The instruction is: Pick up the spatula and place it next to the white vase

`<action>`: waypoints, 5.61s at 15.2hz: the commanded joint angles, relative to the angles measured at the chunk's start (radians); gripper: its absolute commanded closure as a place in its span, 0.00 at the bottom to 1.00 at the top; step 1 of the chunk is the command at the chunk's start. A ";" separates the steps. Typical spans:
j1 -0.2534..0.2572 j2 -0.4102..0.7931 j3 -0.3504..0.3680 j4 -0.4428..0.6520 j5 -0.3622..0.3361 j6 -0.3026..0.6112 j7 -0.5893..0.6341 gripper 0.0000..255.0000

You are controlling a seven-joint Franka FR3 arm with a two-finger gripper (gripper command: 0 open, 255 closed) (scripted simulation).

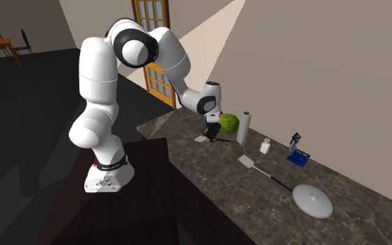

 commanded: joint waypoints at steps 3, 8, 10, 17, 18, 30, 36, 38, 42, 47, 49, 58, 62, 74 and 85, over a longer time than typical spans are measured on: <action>-0.022 -0.053 0.028 -0.006 0.047 -0.041 -0.038 1.00; -0.041 -0.115 0.055 -0.007 0.105 -0.095 -0.082 1.00; -0.047 -0.139 0.064 -0.005 0.127 -0.117 -0.098 1.00; -0.129 -0.145 0.025 0.018 0.153 -0.133 -0.243 1.00; -0.144 -0.140 0.016 0.026 0.154 -0.133 -0.268 1.00; -0.307 -0.018 -0.081 0.209 0.157 -0.177 -0.546 1.00; -0.376 0.080 -0.118 0.363 0.159 -0.227 -0.668 1.00; -0.397 0.118 -0.128 0.424 0.161 -0.249 -0.707 1.00; -0.434 0.203 -0.146 0.565 0.164 -0.301 -0.781 1.00; -0.472 0.330 -0.165 0.781 0.168 -0.386 -0.868 1.00; -0.485 0.394 -0.172 0.892 0.170 -0.431 -0.904 1.00; -0.479 0.463 -0.184 0.884 0.156 -0.354 -0.894 1.00; -0.475 0.497 -0.190 0.887 0.150 -0.323 -0.890 1.00; -0.463 0.609 -0.207 0.920 0.134 -0.244 -0.879 1.00; -0.464 0.609 -0.207 0.920 0.134 -0.244 -0.879 0.00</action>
